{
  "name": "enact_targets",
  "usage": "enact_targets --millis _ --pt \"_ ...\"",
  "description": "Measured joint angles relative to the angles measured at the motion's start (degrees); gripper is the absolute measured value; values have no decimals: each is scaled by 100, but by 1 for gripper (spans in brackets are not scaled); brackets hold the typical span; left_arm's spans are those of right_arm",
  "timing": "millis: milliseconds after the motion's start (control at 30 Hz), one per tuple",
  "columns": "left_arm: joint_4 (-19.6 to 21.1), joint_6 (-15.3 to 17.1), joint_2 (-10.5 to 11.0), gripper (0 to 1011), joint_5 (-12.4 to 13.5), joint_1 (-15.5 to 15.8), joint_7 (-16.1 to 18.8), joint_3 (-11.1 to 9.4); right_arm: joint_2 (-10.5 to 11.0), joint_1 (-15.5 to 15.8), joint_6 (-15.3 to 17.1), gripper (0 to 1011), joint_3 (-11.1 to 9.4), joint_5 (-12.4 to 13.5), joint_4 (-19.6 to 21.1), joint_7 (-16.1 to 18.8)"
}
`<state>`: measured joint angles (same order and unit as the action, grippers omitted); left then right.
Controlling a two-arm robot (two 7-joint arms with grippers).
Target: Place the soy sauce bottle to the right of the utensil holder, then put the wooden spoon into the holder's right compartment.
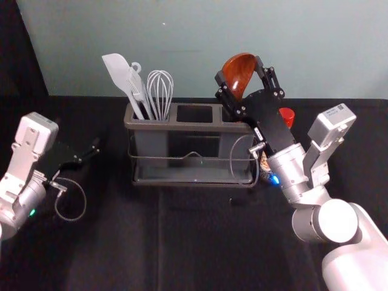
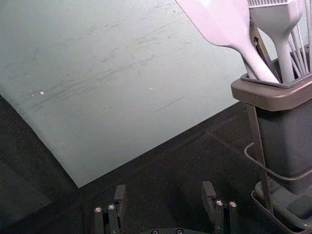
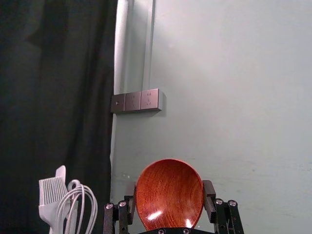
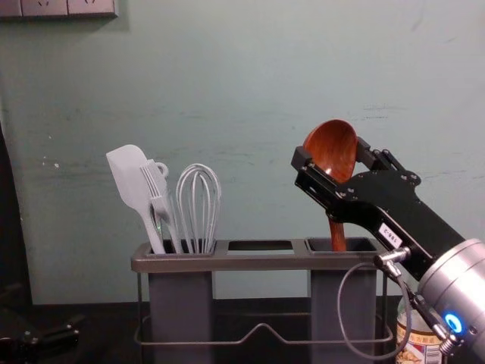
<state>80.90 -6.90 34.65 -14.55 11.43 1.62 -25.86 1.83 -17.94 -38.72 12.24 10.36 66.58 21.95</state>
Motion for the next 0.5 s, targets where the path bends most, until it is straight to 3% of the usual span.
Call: enact_targets --millis 500 --pt "0 0 0 1000 0 0 0 0 -50 -12 -54 836 6 -126 -63 -10"
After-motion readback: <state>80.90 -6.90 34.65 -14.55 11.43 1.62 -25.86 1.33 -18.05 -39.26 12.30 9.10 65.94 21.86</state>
